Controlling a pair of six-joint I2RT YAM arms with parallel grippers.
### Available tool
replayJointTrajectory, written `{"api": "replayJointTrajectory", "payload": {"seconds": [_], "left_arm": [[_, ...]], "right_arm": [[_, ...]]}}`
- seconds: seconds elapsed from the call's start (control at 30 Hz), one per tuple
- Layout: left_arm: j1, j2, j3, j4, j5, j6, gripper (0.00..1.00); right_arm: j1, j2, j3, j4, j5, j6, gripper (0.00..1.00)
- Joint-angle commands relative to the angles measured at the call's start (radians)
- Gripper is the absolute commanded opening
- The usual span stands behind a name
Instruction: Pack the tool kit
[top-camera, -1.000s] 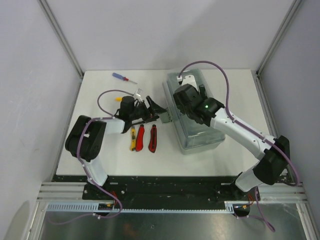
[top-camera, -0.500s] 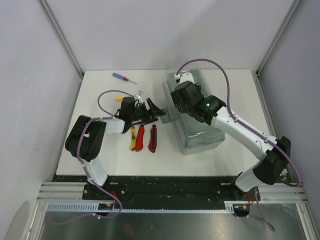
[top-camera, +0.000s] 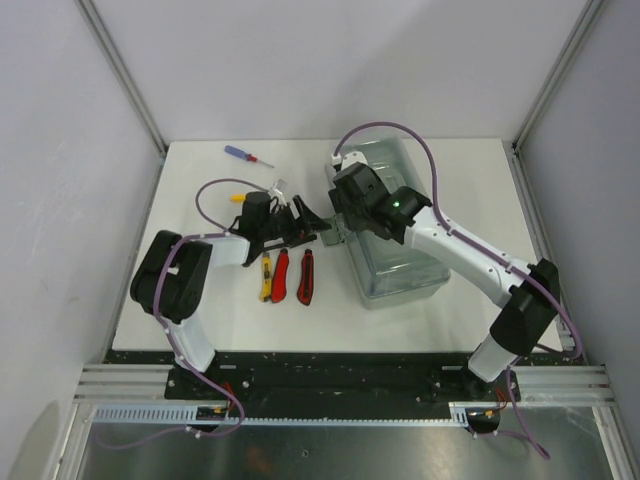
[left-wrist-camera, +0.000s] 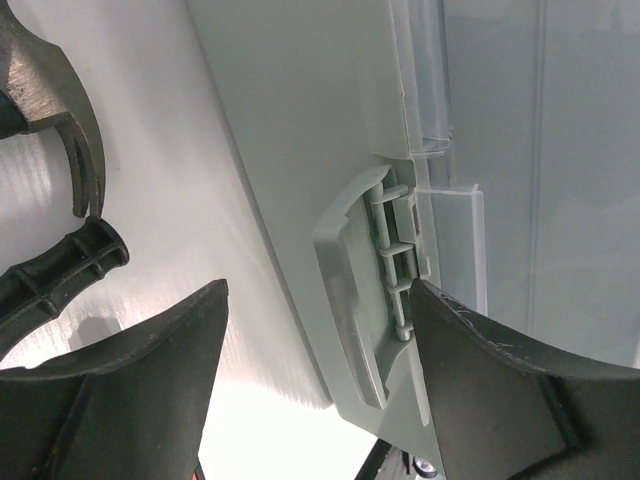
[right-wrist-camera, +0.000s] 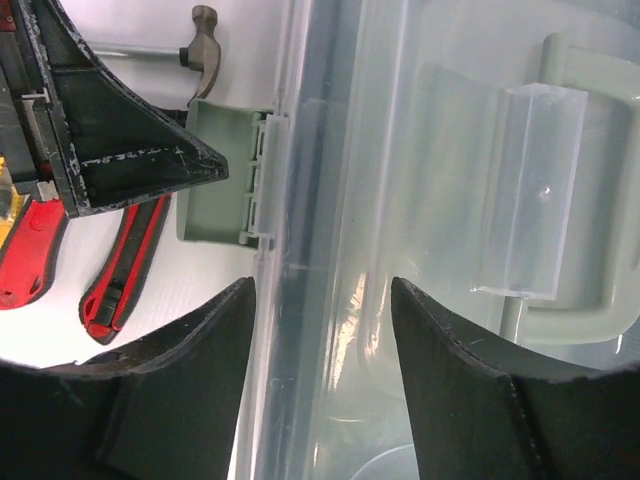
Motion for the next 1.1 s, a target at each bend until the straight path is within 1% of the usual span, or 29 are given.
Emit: {"api": "replayJointTrajectory", "payload": {"seconds": [0.0, 0.03, 0.07, 0.1, 0.2, 0.3, 0.4, 0.5, 0.6, 0.67, 0.73, 0.83, 0.97, 1.07], "left_arm": [[0.005, -0.011, 0.032, 0.0, -0.001, 0.03, 0.77], [0.005, -0.009, 0.031, -0.002, -0.002, 0.03, 0.76], [0.005, -0.007, 0.03, -0.003, -0.001, 0.03, 0.75], [0.005, -0.004, 0.03, -0.003, -0.001, 0.031, 0.73], [0.005, 0.002, 0.029, -0.008, -0.003, 0.033, 0.7], [0.005, 0.006, 0.032, -0.015, -0.006, 0.036, 0.68], [0.005, 0.012, 0.039, -0.022, -0.009, 0.038, 0.66], [0.005, 0.018, 0.043, -0.032, -0.013, 0.041, 0.65], [0.005, 0.021, 0.046, -0.037, -0.012, 0.042, 0.65], [0.005, 0.022, 0.05, -0.039, -0.012, 0.042, 0.66], [0.006, 0.021, 0.054, -0.042, -0.012, 0.041, 0.67], [0.008, 0.013, 0.059, -0.043, -0.01, 0.041, 0.7], [0.012, -0.02, 0.066, -0.044, -0.016, 0.041, 0.76], [0.021, -0.062, 0.068, -0.057, -0.028, 0.028, 0.77]], "right_arm": [[-0.01, 0.034, 0.032, -0.056, -0.052, 0.025, 0.6], [-0.011, 0.042, 0.034, -0.062, -0.053, 0.024, 0.58], [-0.012, 0.051, 0.038, -0.072, -0.053, 0.023, 0.54], [-0.011, 0.059, 0.042, -0.081, -0.052, 0.02, 0.49], [-0.009, 0.072, 0.06, -0.109, -0.028, 0.016, 0.28], [-0.01, 0.067, 0.077, -0.13, 0.011, 0.008, 0.12], [-0.012, 0.058, 0.109, -0.149, 0.059, -0.003, 0.03], [-0.016, 0.054, 0.155, -0.168, 0.108, -0.018, 0.0], [-0.014, 0.064, 0.213, -0.186, 0.132, -0.041, 0.03], [0.001, 0.081, 0.242, -0.198, 0.158, -0.059, 0.1], [0.024, 0.097, 0.267, -0.204, 0.19, -0.073, 0.18], [0.06, 0.116, 0.32, -0.205, 0.242, -0.087, 0.28], [0.096, 0.146, 0.394, -0.207, 0.291, -0.107, 0.42], [0.089, 0.152, 0.405, -0.216, 0.302, -0.076, 0.49]]}}
